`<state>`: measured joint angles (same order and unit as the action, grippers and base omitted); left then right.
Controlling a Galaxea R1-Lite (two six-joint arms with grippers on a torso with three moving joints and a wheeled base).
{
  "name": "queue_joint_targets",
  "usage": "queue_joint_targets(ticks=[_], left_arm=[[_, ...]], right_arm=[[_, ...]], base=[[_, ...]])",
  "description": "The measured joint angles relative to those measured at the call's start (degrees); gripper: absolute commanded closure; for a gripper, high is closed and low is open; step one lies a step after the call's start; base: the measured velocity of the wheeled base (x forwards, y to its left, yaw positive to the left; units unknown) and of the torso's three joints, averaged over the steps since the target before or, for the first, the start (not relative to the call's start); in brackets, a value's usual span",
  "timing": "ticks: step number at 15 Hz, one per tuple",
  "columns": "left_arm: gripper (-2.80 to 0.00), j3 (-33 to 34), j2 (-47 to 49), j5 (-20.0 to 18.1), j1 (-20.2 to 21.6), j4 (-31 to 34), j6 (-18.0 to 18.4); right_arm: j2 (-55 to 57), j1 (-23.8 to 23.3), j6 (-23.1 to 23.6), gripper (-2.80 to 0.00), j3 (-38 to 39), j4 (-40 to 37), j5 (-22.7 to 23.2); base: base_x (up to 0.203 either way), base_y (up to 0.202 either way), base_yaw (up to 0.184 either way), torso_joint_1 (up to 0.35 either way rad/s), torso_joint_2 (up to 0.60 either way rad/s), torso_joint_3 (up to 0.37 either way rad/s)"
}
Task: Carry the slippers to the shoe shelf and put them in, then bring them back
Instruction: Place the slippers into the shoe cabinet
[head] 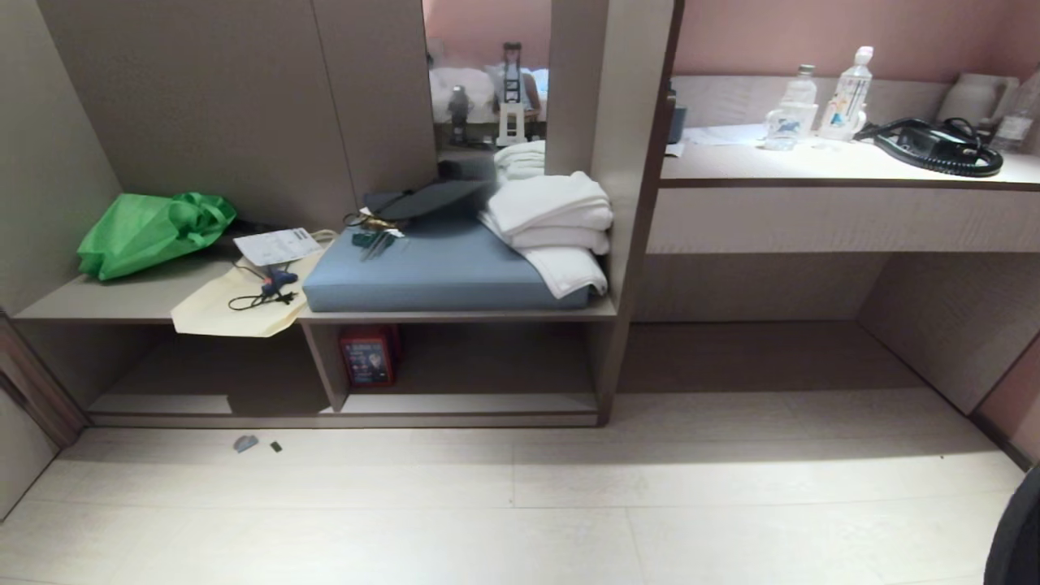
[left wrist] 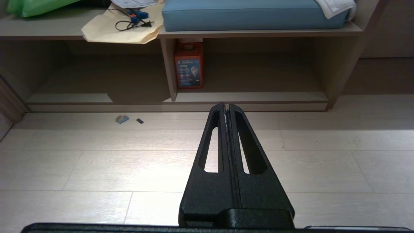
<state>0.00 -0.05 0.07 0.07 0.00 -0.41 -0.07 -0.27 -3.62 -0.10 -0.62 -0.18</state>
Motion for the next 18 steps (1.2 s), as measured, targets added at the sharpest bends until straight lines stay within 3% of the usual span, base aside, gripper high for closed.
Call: queue_joint_targets(ticks=[10, 18], left_arm=[[0.00, 0.0, 0.0, 0.0, 0.0, 0.0, 0.0], [0.00, 0.0, 0.0, 0.0, 0.1, 0.0, 0.0]], right_arm=[[0.0, 0.0, -0.1, 0.00, 0.0, 0.0, 0.0], [0.0, 0.0, 0.1, 0.00, 0.0, 0.0, 0.0]], base=[[0.000, 0.185, -0.002, 0.004, 0.00, 0.001], [0.000, 0.007, 0.000, 0.000, 0.00, 0.001]])
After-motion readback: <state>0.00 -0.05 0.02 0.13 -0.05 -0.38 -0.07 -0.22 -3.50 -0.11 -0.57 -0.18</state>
